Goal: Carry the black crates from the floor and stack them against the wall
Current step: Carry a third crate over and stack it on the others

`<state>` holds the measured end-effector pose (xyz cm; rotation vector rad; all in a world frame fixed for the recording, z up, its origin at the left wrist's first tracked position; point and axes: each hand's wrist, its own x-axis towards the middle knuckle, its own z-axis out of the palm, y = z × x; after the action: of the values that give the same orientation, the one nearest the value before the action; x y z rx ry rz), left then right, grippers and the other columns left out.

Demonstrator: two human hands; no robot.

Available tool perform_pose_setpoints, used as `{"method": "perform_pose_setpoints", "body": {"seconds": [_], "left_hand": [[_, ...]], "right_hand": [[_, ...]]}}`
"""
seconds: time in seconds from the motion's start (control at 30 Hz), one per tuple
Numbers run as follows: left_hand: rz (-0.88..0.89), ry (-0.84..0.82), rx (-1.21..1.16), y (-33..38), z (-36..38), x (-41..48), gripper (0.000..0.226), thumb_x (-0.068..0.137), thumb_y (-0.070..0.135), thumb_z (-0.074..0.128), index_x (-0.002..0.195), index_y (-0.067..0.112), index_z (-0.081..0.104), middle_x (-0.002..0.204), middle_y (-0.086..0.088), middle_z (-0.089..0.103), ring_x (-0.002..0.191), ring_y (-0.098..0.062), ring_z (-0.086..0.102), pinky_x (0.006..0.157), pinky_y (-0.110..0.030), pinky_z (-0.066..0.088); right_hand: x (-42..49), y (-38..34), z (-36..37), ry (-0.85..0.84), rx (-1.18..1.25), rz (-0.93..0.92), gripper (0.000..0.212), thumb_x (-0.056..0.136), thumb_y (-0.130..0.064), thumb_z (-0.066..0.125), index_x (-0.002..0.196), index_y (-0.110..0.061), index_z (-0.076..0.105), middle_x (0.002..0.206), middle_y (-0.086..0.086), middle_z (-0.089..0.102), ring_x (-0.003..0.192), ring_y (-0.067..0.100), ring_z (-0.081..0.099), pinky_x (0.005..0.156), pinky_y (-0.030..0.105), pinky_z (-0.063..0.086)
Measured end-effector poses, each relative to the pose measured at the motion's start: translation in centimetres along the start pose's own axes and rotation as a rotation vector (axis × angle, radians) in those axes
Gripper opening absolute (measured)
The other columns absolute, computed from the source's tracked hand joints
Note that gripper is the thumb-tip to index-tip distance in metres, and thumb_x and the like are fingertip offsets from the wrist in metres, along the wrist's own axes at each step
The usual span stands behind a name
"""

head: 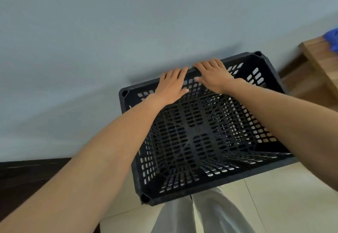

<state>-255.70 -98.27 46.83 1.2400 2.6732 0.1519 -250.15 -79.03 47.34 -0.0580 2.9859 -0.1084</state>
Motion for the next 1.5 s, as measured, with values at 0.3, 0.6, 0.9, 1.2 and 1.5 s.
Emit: {"method": "perform_pose_setpoints", "body": {"seconds": [0.3,0.6,0.9,1.2,1.5], "left_hand": [[-0.029,-0.103,0.095,0.3,0.1,1.2,0.091,0.086,0.028,0.063,0.155,0.017,0.004,0.148,-0.012,0.031,0.134,-0.032,0.034,0.104,-0.048,0.031],[-0.019,-0.366,-0.038,0.4,-2.8,2.4,0.091,0.091,0.042,0.058,0.155,0.015,0.0,0.158,-0.015,0.02,0.142,-0.034,0.028,0.113,-0.049,0.031],[0.358,-0.164,-0.076,18.8,-2.1,7.7,0.066,0.103,0.033,0.036,0.157,0.019,0.001,0.165,-0.003,0.0,0.152,-0.025,-0.003,0.123,-0.046,0.004],[0.383,-0.283,0.049,25.7,2.0,11.0,0.05,0.102,0.05,0.014,0.149,0.039,0.024,0.164,0.005,0.005,0.15,-0.022,-0.019,0.117,-0.056,-0.013],[0.397,-0.338,0.056,25.5,1.5,11.3,0.048,0.101,0.052,0.013,0.148,0.045,0.021,0.164,0.004,0.005,0.149,-0.024,-0.02,0.118,-0.056,-0.012]], "right_hand": [[0.4,0.1,0.8,-0.033,-0.048,-0.008,0.058,0.093,-0.034,0.052,0.143,-0.016,0.03,0.144,0.01,0.037,0.136,0.034,0.032,0.116,0.049,0.015],[-5.4,2.3,0.0,0.08,0.043,0.064,0.07,0.1,-0.018,0.04,0.156,-0.014,0.0,0.164,0.004,0.008,0.152,0.021,0.002,0.121,0.038,-0.003],[-19.4,10.5,0.5,-0.06,0.352,0.664,0.07,0.099,-0.036,0.045,0.154,-0.014,0.007,0.151,0.015,0.038,0.133,0.034,0.044,0.105,0.048,0.041],[-24.3,10.3,3.4,0.048,0.493,0.639,0.042,0.102,-0.023,0.042,0.139,-0.022,0.022,0.114,0.014,0.062,0.087,0.038,0.063,0.072,0.053,0.055],[-24.2,9.9,4.0,0.069,0.461,0.644,0.052,0.098,-0.008,0.047,0.139,-0.023,0.02,0.13,0.011,0.049,0.078,0.042,0.063,0.064,0.052,0.055]]}}
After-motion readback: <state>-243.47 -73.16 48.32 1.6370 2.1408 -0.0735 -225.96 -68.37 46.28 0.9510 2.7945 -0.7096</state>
